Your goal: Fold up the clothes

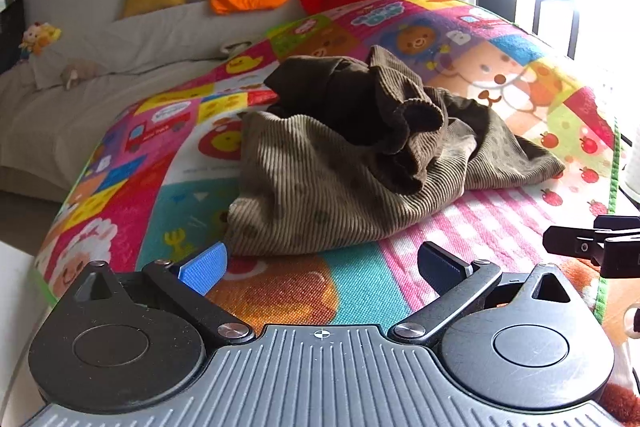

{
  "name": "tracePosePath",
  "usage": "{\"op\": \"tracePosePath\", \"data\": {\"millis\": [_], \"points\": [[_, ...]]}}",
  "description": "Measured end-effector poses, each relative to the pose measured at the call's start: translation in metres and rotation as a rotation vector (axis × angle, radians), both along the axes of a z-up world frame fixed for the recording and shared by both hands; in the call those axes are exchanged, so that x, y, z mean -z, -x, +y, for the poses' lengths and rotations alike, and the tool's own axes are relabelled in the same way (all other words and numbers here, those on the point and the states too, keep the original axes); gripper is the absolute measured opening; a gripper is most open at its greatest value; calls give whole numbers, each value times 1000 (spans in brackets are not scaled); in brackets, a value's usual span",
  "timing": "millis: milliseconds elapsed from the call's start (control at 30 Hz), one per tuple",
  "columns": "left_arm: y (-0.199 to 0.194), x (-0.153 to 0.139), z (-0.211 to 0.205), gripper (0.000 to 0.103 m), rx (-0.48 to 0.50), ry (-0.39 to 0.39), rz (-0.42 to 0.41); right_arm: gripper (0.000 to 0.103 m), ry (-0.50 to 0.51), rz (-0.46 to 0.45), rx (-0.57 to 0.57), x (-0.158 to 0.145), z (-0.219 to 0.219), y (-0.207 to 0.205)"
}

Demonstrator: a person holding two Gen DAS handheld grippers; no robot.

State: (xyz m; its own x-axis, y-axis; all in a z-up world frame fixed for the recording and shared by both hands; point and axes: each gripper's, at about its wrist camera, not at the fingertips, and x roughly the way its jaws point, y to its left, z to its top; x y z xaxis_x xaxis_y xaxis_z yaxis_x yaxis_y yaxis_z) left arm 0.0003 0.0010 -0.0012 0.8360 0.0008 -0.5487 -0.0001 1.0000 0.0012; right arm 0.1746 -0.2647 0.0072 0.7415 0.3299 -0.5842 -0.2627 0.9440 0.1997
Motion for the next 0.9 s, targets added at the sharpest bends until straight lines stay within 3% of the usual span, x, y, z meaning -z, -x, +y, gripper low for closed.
{"op": "tracePosePath", "data": {"millis": [400,900], "points": [[-5,7,8,103,-19,45,73,103,25,-12,-33,3,8,0],[-8,11,9,103,-25,52,97,103,5,14,-24,7,4,0]]}}
